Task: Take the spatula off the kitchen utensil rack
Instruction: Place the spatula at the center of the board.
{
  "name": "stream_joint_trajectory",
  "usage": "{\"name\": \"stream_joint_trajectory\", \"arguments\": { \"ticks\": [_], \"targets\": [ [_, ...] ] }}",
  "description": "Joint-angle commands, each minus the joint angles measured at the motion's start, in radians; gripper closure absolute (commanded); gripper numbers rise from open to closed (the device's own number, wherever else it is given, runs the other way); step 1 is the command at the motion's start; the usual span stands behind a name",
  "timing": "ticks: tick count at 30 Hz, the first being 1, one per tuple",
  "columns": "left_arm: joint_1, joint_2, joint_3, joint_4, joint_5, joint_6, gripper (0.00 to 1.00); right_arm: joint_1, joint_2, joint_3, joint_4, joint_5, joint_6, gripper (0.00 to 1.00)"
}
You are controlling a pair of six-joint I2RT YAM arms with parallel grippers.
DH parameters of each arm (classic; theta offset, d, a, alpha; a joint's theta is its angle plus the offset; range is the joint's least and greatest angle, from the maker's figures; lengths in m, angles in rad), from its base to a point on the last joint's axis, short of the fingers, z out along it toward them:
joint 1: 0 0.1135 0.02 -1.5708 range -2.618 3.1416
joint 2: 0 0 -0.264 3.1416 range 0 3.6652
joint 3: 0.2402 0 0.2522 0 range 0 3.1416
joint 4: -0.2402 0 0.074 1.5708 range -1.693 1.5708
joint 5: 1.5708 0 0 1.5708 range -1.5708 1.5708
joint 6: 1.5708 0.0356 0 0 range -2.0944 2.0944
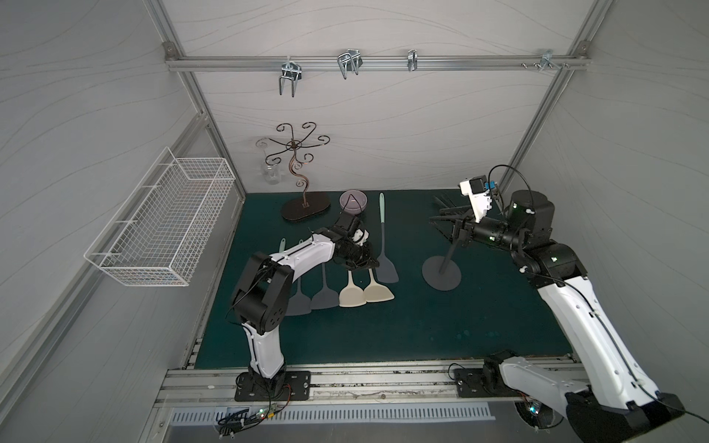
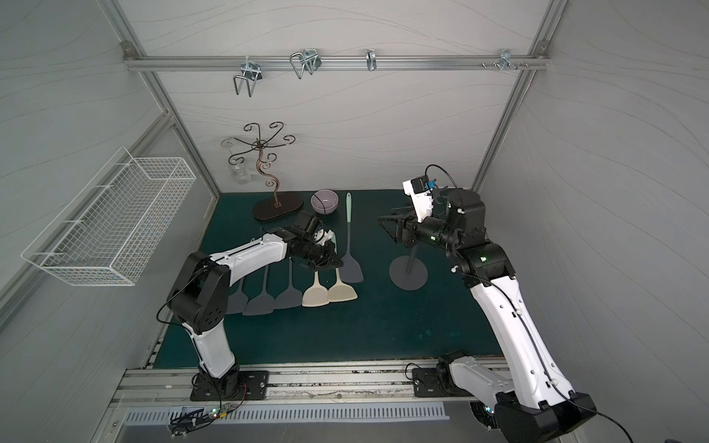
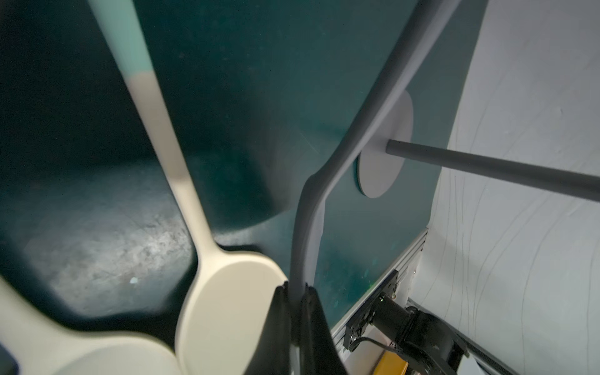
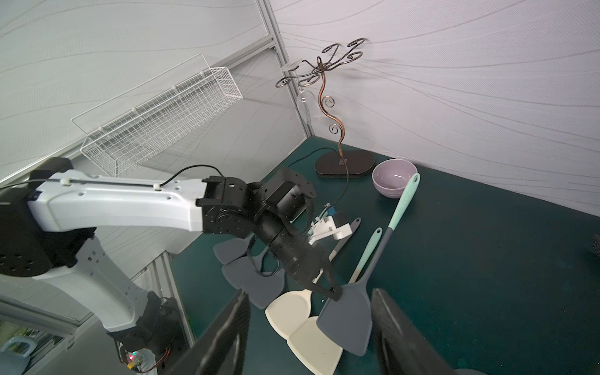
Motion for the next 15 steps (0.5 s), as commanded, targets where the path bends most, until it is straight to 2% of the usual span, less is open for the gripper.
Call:
{"name": "stream_joint_trajectory", "arguments": {
  "ticks": [1,15],
  "targets": [
    [-0.022,0.028,0.076,0.014,-0.033,-0.041,1.0,0.016,-0.058,-0.038,0.087,-0.024,-0.013,0.38],
    [-0.128,0.088,0.038,0.201,0.001,-0.265,1.0,0.028,-0.094,-0.074,0.108,0.008,-0.015,0.38]
  ]
}}
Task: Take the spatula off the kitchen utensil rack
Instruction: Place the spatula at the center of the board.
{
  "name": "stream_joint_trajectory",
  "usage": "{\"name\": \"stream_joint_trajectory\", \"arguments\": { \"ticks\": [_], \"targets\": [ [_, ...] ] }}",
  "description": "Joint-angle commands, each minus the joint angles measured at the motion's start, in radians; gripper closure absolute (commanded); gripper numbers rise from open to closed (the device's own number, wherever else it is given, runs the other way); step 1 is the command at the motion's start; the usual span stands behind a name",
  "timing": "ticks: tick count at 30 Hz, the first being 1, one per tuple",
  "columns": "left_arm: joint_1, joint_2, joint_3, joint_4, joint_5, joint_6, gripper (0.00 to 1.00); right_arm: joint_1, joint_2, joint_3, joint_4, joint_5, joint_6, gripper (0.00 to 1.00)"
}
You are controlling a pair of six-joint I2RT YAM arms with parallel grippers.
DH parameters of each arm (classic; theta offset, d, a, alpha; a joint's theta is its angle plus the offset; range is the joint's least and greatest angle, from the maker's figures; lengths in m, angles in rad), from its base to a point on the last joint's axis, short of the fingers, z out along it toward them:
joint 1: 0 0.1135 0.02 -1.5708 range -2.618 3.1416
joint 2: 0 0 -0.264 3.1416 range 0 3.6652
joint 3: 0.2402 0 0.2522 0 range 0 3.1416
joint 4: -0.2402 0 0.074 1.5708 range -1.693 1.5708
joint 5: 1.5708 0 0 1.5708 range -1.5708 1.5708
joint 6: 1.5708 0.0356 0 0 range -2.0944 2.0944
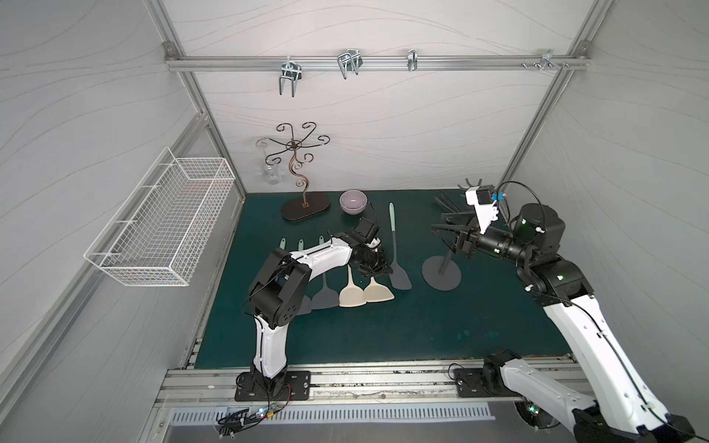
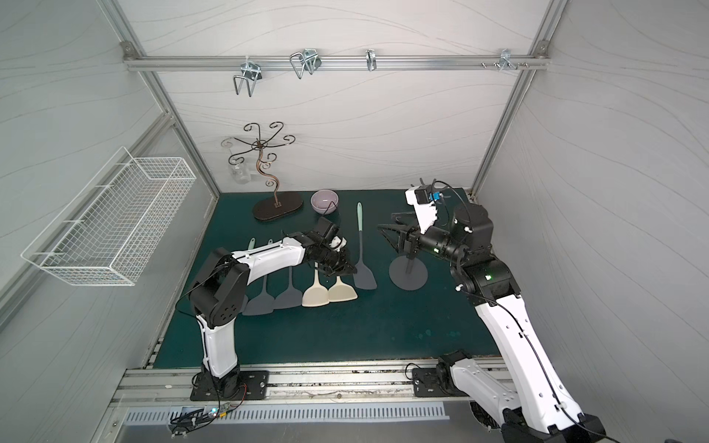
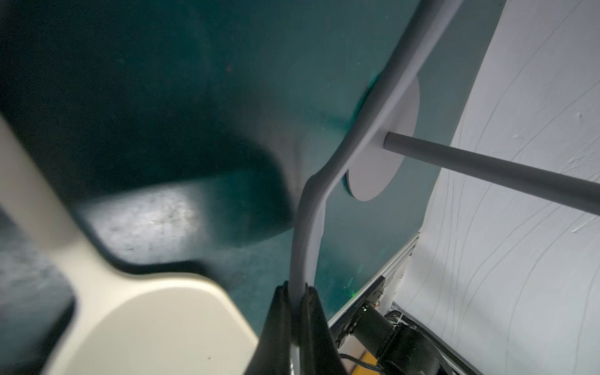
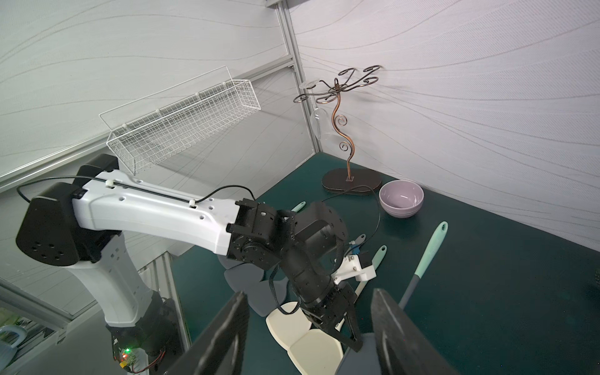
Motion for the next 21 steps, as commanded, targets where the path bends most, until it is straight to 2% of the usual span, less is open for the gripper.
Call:
{"name": "stream_joint_trajectory", "arguments": {
  "ticks": [1,14,21],
  "targets": [
    [-0.004,0.019,0.001,0.113,0.021,-0.084,1.0,0.007,-0.014,-0.011,0.027,0.015,-0.008,0.38],
    [-0.009,0.06,-0.057,0.158,0.016,-0.144,1.0,0.008,-0.021,-0.022,0.013,0.033,-0.008,0.37],
    [-0.009,0.087,-0.05,0.129,0.033,-0.123,1.0,0.008,-0.022,-0.019,0.002,0.033,-0.007,0.37]
  ]
}}
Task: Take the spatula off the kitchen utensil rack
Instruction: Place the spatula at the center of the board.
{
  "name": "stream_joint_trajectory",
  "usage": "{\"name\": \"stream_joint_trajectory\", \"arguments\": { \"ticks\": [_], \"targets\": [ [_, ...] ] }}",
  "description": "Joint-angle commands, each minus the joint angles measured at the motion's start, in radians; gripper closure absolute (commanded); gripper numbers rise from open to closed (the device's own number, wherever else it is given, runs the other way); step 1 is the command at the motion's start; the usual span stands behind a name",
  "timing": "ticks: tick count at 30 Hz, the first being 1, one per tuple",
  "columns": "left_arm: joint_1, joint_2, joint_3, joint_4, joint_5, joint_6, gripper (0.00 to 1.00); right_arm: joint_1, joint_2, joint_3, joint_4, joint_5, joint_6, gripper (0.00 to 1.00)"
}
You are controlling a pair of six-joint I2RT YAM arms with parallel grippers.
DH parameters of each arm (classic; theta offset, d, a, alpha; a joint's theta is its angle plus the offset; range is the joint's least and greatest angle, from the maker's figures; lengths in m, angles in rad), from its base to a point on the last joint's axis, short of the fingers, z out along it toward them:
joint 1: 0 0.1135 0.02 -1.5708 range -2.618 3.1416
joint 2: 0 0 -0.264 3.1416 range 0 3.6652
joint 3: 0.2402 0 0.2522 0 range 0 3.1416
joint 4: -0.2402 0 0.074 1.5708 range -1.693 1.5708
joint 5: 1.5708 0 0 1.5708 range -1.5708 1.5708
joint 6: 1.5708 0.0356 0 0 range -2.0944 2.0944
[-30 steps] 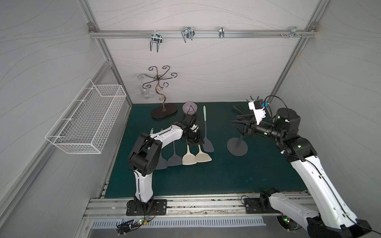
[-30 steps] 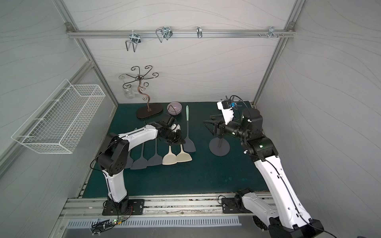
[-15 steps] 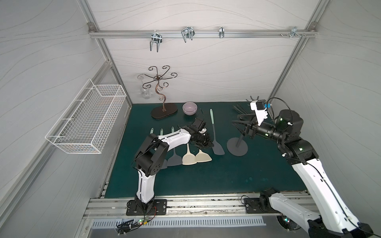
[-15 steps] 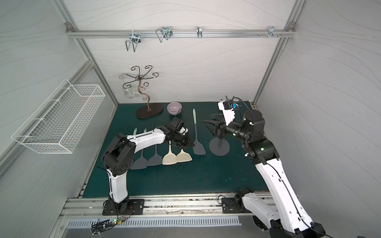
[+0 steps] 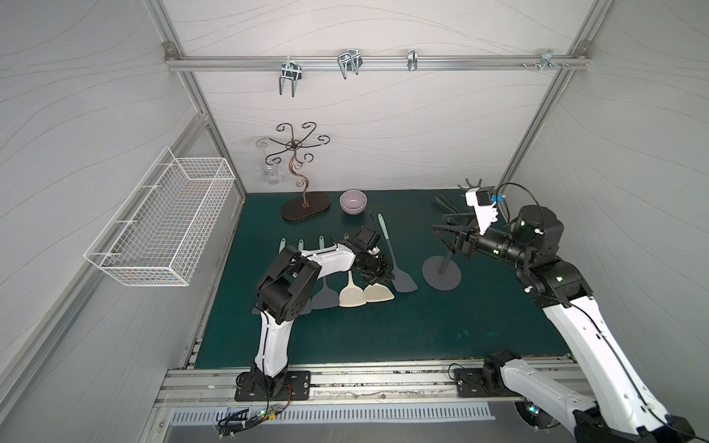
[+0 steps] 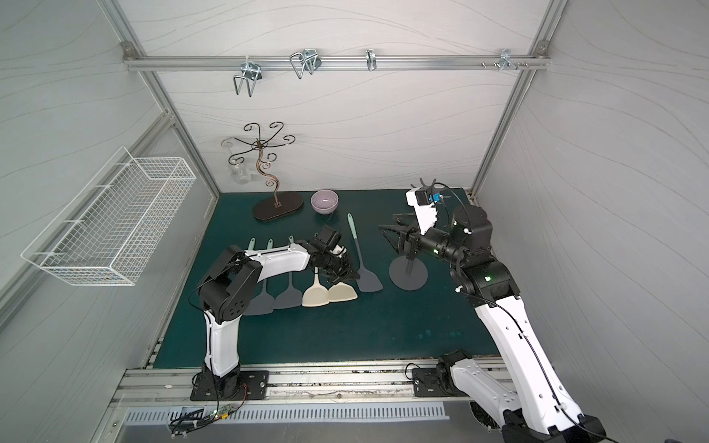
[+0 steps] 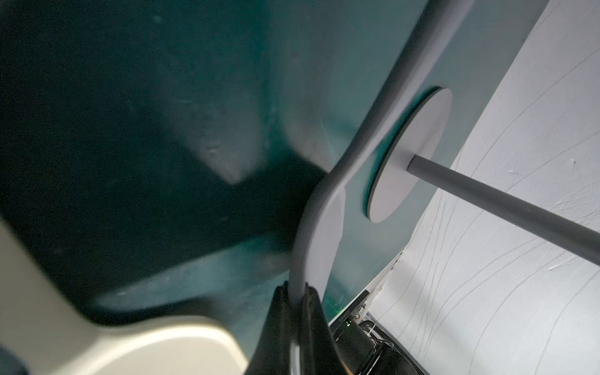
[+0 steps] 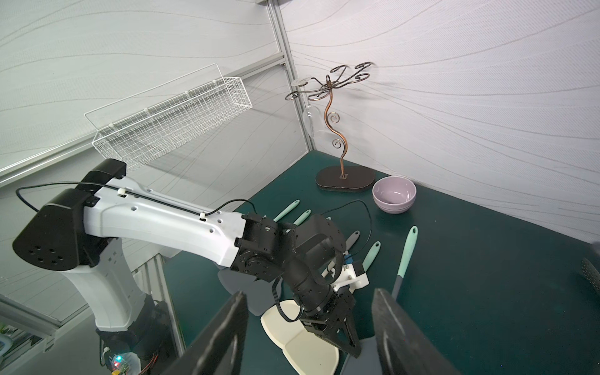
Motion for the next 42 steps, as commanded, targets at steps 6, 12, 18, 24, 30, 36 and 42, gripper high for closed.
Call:
{"name": "stream_joint_trajectory", "arguments": {
  "ticks": [6,12,18,24,30,36,42],
  "targets": [
    [-0.002,0.022,0.015,-0.006,0.035,0.049,1.0,0.007,-0.016,-0.004,0.002,0.008,-0.008,0.37],
    [-0.002,0.016,0.032,-0.023,0.076,0.074,1.0,0.008,-0.01,0.0,-0.003,0.0,-0.002,0.37],
    [-0.002,0.032,0.025,-0.018,0.085,0.062,1.0,0.008,-0.006,0.001,-0.003,-0.003,0.002,0.37],
    [0.0,0.024,0.02,-0.022,0.065,0.067,0.82,0.007,-0.006,0.012,-0.02,0.003,-0.007,0.37],
    [0.013,-0.002,0.027,-0.056,0.051,0.091,0.71,0.008,-0.006,0.018,-0.023,0.004,-0.007,0.37],
    [0.047,-0.071,0.017,-0.087,0.041,0.128,0.67,0.008,-0.01,0.029,-0.03,0.015,-0.006,0.37],
    [0.101,-0.203,0.072,-0.212,0.028,0.248,0.56,0.007,-0.052,0.029,-0.049,0.097,0.001,0.36]
  ]
}}
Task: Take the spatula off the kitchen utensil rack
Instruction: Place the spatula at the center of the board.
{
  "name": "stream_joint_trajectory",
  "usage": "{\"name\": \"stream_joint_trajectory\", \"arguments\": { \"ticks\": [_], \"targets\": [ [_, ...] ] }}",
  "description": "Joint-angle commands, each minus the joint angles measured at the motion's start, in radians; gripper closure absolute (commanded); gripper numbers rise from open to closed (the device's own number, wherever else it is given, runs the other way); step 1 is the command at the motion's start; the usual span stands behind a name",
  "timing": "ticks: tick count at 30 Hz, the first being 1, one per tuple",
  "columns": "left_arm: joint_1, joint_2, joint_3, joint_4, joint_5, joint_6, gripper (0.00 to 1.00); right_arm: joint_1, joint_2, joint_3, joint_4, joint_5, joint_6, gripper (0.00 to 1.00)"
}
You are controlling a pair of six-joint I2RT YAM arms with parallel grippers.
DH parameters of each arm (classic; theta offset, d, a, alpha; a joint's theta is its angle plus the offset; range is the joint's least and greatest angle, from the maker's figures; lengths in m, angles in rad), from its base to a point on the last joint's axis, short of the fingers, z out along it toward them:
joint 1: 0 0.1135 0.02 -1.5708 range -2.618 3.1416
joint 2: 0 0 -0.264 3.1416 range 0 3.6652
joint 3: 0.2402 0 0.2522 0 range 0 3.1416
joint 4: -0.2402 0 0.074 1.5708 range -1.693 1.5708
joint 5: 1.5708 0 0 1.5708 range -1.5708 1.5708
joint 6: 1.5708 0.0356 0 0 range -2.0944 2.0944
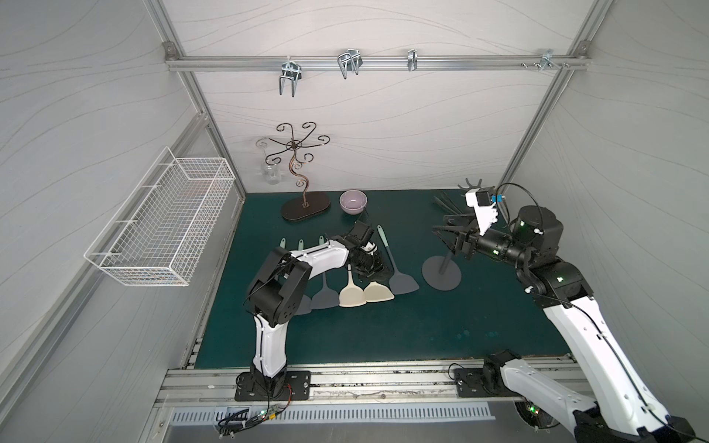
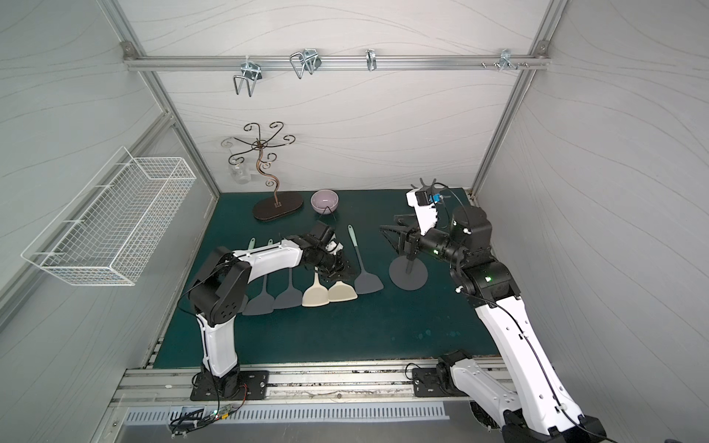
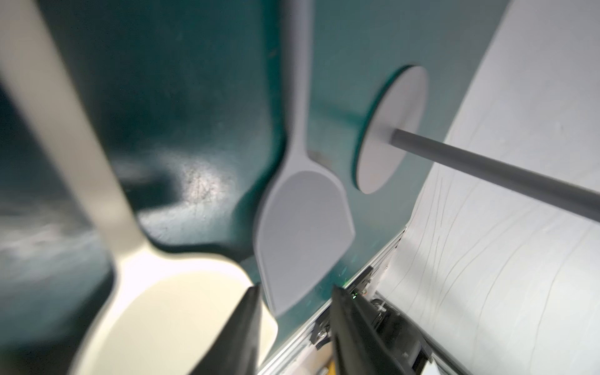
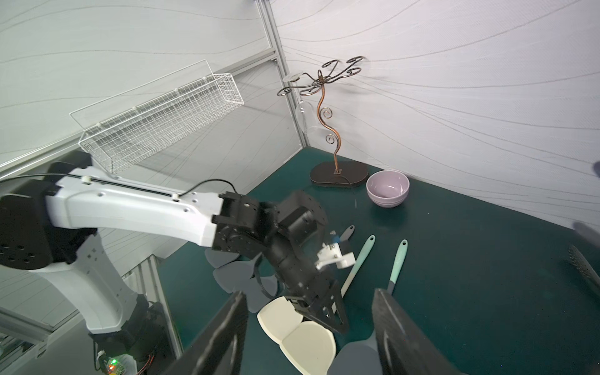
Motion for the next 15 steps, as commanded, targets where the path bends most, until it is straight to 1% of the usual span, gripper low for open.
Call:
{"name": "stream_joint_trajectory", "arguments": {
  "ticks": [1,3,5,7,8,9,10,11,13,15],
  "targets": [
    [0.037,-0.106,0.08,-0.097,-0.014,0.119,0.55,0.008,-0.051,0.02,-0.025,0.089,0.003,0.36],
    [0.072,-0.159,0.102,-0.144,-0.011,0.166,0.54,0.008,-0.082,-0.009,-0.036,0.184,0.006,0.35],
    [0.115,-0.218,0.125,-0.199,-0.033,0.232,0.53,0.007,-0.117,-0.065,-0.038,0.315,0.019,0.31],
    [0.164,-0.286,0.147,-0.259,-0.077,0.331,0.5,0.007,-0.161,-0.147,-0.037,0.509,0.051,0.21],
    [0.188,-0.329,0.153,-0.297,-0.122,0.375,0.49,0.005,-0.186,-0.193,-0.036,0.624,0.077,0.14],
    [0.207,-0.366,0.152,-0.316,-0.156,0.414,0.45,0.003,-0.206,-0.24,-0.032,0.719,0.105,0.08],
    [0.229,-0.41,0.139,-0.323,-0.189,0.458,0.39,-0.004,-0.226,-0.296,-0.021,0.823,0.134,0.02],
    [0.245,-0.455,0.116,-0.322,-0.23,0.507,0.35,-0.018,-0.242,-0.351,-0.011,0.888,0.155,0.01],
    [0.269,-0.536,0.068,-0.324,-0.317,0.577,0.25,-0.052,-0.257,-0.449,0.018,0.943,0.189,0.01],
    [0.282,-0.618,-0.014,-0.287,-0.423,0.626,0.16,-0.08,-0.258,-0.53,0.048,0.957,0.217,0.01]
  ]
}}
